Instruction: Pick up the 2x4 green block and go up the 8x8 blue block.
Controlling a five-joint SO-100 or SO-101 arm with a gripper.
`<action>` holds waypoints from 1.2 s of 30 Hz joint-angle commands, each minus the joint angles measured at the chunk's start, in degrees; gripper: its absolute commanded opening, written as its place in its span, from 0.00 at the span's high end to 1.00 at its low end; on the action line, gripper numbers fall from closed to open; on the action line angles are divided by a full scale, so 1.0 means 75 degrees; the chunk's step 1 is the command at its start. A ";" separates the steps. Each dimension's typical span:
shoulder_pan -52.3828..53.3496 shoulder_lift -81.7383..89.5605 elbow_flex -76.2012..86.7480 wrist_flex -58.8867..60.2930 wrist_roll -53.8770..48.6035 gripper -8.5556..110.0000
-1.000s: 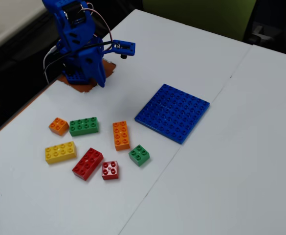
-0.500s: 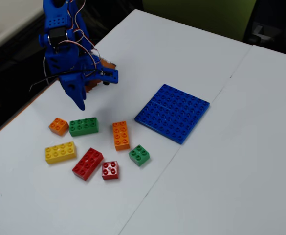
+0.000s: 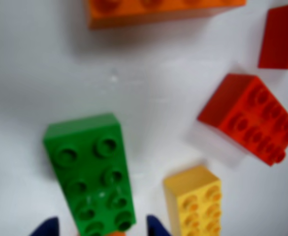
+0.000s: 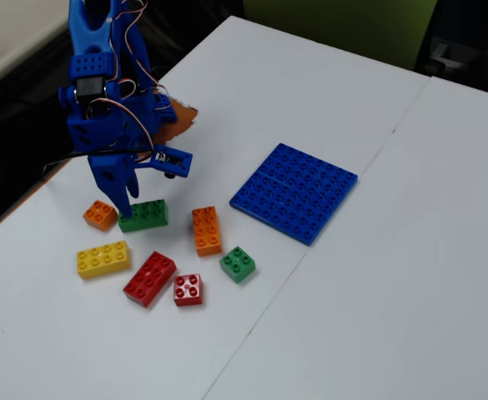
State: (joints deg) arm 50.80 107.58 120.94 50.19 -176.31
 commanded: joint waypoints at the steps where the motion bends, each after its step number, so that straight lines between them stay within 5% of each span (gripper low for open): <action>1: 0.0012 -0.0117 -0.0293 -0.0363 -0.3973 0.74; 25: -0.0586 -0.1207 -0.0047 -0.0855 -0.3832 0.74; 30: -0.0457 -0.1125 0.0199 -0.0867 -0.3375 0.91; 36: -0.0598 -0.0680 0.0469 -0.0703 -0.1992 0.93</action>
State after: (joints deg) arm 47.11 100.28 124.28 44.21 -176.31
